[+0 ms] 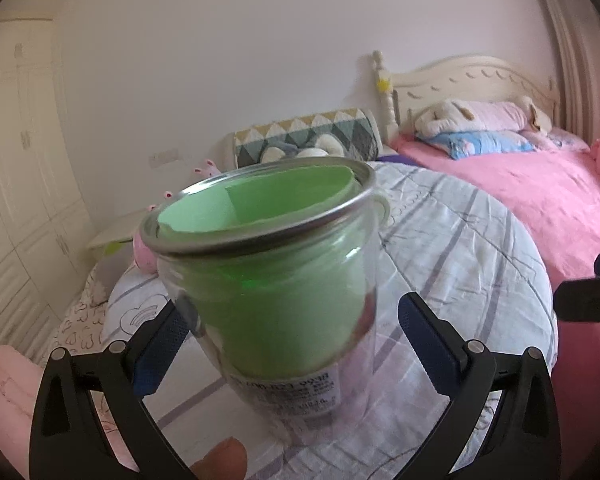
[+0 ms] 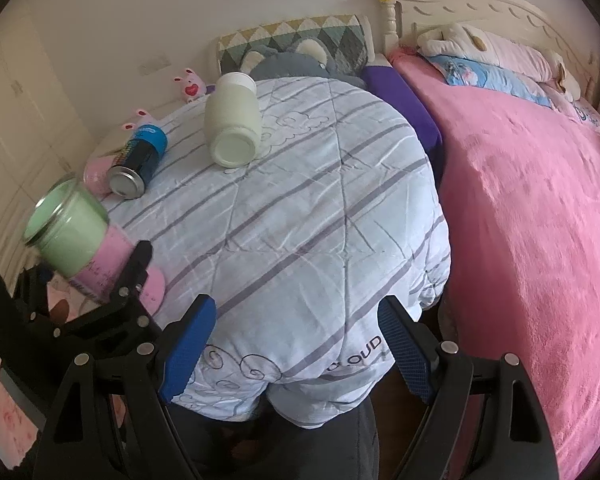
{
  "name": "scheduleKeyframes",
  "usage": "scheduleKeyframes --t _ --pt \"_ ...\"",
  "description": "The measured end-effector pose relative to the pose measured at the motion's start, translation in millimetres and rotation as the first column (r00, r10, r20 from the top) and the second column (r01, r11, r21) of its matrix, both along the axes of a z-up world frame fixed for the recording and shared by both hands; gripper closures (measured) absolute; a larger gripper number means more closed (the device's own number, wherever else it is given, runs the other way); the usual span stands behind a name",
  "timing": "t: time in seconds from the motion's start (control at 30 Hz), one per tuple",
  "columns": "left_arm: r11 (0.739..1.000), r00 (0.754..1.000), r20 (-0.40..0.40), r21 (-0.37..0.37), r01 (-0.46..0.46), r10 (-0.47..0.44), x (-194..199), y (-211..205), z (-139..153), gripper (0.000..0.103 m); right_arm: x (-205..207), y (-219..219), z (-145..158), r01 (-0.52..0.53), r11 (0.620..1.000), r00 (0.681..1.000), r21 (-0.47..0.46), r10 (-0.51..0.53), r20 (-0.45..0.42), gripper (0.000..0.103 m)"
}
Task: Flip cup upright
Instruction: 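Lift the jar with the left gripper and rotate it open end up, then set the upright jar on the quilt and open the left gripper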
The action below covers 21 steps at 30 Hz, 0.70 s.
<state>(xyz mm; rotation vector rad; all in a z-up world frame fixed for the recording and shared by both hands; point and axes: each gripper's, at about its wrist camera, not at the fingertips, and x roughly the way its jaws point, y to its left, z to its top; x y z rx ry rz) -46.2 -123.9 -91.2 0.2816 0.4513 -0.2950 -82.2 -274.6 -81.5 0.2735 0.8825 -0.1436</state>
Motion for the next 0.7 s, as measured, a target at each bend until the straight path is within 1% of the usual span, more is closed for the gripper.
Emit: scheduleKeyframes --t 0.17,0.27,0.43,0.47,0.63,0.7 --pt "1.000 0.999 -0.051 -0.015 0.018 -0.018 -3.2 0.9 9.1 0.000 -5.4 -0.8 5.5 0.011 1.000 1.000 0.005 -0.011 0.021 0.018" --pt "1.000 0.996 -0.090 -0.001 -0.012 0.012 -4.1 1.9 17.4 0.000 -7.6 -0.8 12.8 0.015 1.000 0.999 0.011 -0.015 0.045 0.019" --pt "0.998 0.983 -0.175 -0.017 -0.059 0.055 -8.0 15.3 36.4 0.000 -7.4 6.0 30.5 -0.014 1.000 0.995 0.002 0.013 0.095 0.019" --pt "0.997 0.979 -0.189 -0.011 -0.074 0.070 -9.7 18.5 40.1 0.000 -7.3 8.3 34.9 -0.022 1.000 0.994 -0.004 0.022 0.107 0.018" --pt "0.990 0.962 -0.235 0.020 -0.138 0.139 -25.3 41.7 65.1 0.000 -10.1 23.5 58.8 -0.062 0.997 0.981 -0.042 0.069 0.179 0.018" --pt "0.987 0.957 -0.244 0.009 -0.159 0.156 -32.7 53.0 76.1 0.000 -12.0 30.3 65.5 -0.075 0.995 0.976 -0.059 0.085 0.200 0.019"
